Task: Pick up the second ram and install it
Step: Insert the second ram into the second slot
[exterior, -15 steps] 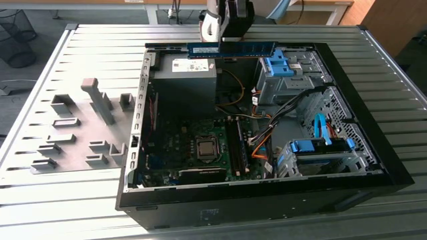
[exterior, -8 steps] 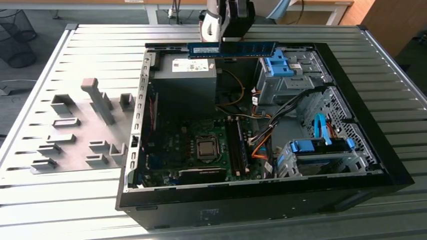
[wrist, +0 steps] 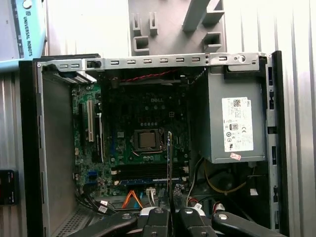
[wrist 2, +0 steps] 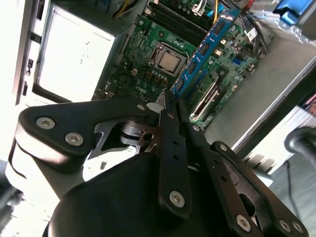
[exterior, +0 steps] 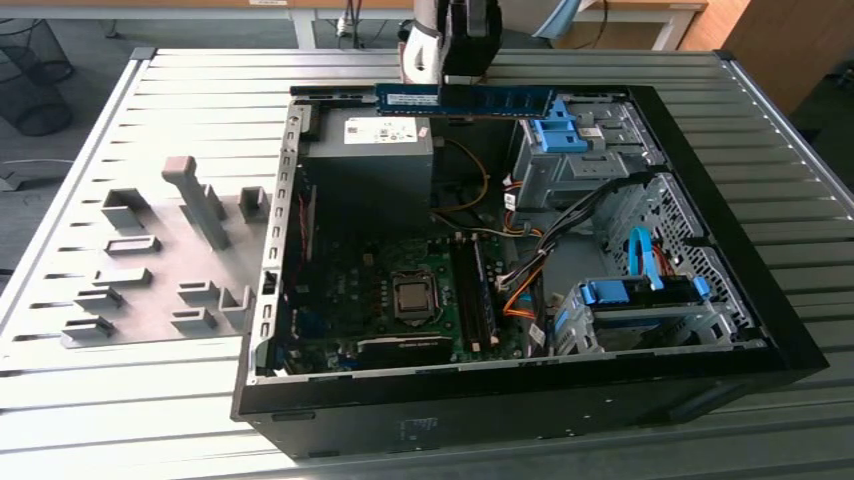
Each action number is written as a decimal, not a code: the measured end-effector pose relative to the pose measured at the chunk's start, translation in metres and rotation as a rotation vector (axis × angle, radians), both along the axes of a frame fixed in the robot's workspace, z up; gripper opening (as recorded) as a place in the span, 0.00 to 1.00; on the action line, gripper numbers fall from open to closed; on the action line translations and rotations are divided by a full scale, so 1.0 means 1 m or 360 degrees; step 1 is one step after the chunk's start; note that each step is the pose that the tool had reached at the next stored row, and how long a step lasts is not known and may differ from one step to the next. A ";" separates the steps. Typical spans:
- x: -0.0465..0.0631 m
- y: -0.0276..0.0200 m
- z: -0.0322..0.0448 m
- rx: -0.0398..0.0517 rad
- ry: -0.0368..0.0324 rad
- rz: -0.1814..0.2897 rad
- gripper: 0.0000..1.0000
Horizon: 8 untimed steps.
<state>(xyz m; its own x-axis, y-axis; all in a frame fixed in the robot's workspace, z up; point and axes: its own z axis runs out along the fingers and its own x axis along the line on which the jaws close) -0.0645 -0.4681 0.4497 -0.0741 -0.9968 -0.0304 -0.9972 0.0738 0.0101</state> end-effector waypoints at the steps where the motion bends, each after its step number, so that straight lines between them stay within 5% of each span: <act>1: 0.000 0.0000 -0.0003 0.0000 0.0000 -0.0029 0.14; 8: 0.000 0.0000 -0.0019 -0.0001 0.0000 -0.0227 0.14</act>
<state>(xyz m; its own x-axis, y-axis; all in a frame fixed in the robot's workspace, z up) -0.0645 -0.4681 0.4478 -0.2148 -0.9762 -0.0296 -0.9767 0.2146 0.0099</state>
